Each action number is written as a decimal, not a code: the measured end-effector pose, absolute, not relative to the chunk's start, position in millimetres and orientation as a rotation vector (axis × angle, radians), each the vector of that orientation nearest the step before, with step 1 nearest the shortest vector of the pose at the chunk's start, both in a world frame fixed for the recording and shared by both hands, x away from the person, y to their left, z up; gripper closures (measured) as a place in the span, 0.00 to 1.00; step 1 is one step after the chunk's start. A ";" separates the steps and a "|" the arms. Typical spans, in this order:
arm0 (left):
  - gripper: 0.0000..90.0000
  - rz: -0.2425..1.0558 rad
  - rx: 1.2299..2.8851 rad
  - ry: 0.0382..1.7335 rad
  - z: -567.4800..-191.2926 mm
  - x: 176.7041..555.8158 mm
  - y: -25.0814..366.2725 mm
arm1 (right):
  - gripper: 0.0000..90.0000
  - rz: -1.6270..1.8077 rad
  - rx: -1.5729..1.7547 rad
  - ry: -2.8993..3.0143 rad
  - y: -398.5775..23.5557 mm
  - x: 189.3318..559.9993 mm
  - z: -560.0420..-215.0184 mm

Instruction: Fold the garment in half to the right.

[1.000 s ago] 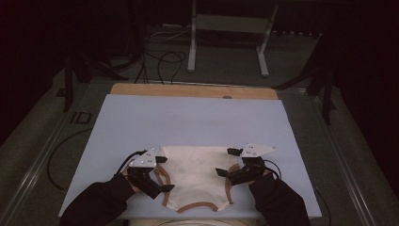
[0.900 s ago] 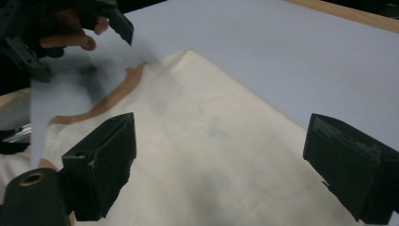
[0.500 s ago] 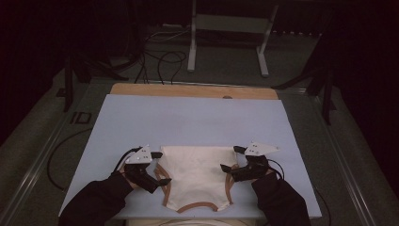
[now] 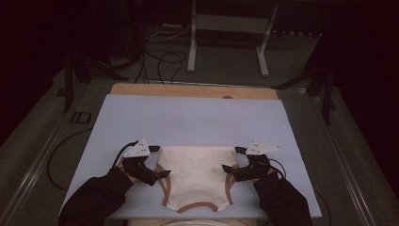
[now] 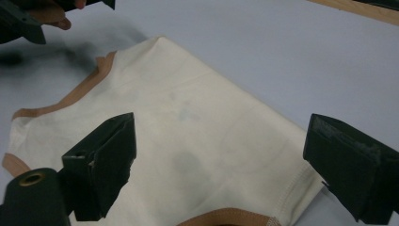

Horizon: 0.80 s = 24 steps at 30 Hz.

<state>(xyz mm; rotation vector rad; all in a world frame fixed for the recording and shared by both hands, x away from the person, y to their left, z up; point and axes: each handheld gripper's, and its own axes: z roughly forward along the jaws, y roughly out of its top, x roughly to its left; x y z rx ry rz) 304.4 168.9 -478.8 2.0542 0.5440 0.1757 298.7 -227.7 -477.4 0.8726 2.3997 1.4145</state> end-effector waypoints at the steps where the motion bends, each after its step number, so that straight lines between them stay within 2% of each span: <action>1: 0.01 0.176 2.054 0.544 -478.8 304.4 168.9 | 0.11 1.414 0.873 2.400 -227.7 298.7 -477.4; 15: 0.01 0.218 2.083 0.622 -469.7 336.5 172.4 | 0.11 1.375 0.939 2.436 -237.7 337.9 -476.4; 18: 0.01 0.281 2.103 0.644 -472.0 347.4 170.1 | 0.11 1.341 0.964 2.459 -238.2 351.3 -479.5; 23: 0.01 0.245 2.089 0.710 -476.5 360.0 171.1 | 0.11 1.312 1.007 2.462 -238.2 362.6 -484.6; 24: 0.01 0.205 2.095 0.735 -479.4 366.0 171.8 | 0.11 1.298 1.029 2.463 -238.1 367.8 -487.6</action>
